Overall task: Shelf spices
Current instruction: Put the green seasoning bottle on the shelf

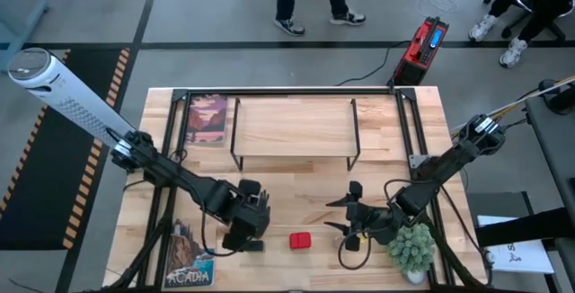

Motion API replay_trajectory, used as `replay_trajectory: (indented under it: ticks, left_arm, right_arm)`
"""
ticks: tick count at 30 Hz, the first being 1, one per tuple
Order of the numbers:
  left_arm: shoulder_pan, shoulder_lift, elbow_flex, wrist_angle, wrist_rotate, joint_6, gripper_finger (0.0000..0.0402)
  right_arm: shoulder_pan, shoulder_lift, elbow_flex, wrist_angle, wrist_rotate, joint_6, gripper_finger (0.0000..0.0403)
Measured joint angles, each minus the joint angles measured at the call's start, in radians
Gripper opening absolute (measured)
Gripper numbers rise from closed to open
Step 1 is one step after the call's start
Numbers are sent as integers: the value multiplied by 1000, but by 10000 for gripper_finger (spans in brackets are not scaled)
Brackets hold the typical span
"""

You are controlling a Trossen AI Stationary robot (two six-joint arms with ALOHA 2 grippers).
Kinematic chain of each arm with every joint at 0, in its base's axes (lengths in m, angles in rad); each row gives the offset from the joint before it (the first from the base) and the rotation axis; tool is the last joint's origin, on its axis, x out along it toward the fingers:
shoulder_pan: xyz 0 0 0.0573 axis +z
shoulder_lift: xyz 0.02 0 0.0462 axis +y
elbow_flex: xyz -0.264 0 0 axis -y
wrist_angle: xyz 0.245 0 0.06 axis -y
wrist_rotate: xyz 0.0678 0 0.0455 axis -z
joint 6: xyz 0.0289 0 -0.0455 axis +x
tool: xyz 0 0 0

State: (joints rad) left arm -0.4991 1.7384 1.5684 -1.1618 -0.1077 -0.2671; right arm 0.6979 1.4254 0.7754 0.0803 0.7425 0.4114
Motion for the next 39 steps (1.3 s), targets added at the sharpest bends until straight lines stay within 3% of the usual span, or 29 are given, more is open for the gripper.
replay_trajectory:
  ticks: [9,26,39]
  left_arm:
    - [-2,57,-7,-43,-24,45,193]
    - [-2,81,-38,16,-43,49,297]
    - [3,81,-150,135,-42,49,286]
  right_arm:
    - [0,0,0,0,-1,0,213]
    - [0,0,0,0,-7,0,210]
    - [0,0,0,0,-9,1,217]
